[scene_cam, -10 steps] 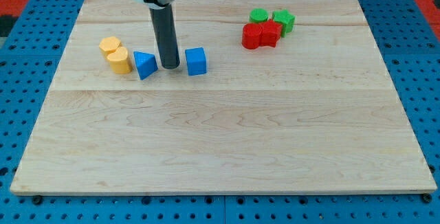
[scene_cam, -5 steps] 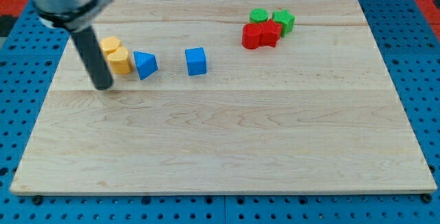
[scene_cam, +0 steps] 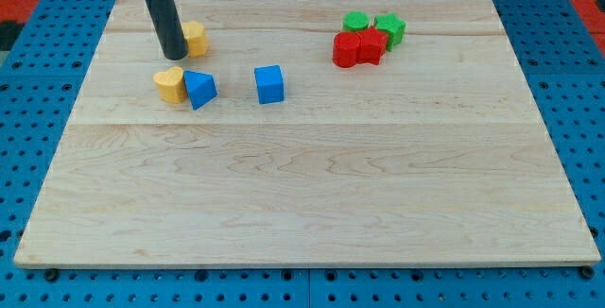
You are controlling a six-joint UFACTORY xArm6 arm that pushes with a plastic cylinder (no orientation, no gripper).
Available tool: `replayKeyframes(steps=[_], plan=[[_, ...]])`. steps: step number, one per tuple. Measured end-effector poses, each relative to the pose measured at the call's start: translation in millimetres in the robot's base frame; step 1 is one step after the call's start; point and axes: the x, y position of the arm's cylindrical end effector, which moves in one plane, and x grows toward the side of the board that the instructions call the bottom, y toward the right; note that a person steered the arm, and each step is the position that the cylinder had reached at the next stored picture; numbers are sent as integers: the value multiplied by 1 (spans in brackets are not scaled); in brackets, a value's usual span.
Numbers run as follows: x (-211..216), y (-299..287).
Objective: Push the yellow hexagon towards the top left
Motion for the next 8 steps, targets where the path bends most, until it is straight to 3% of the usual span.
replayKeyframes(steps=[2, 6, 8], plan=[[-31, 30], [-30, 34], [-70, -17]])
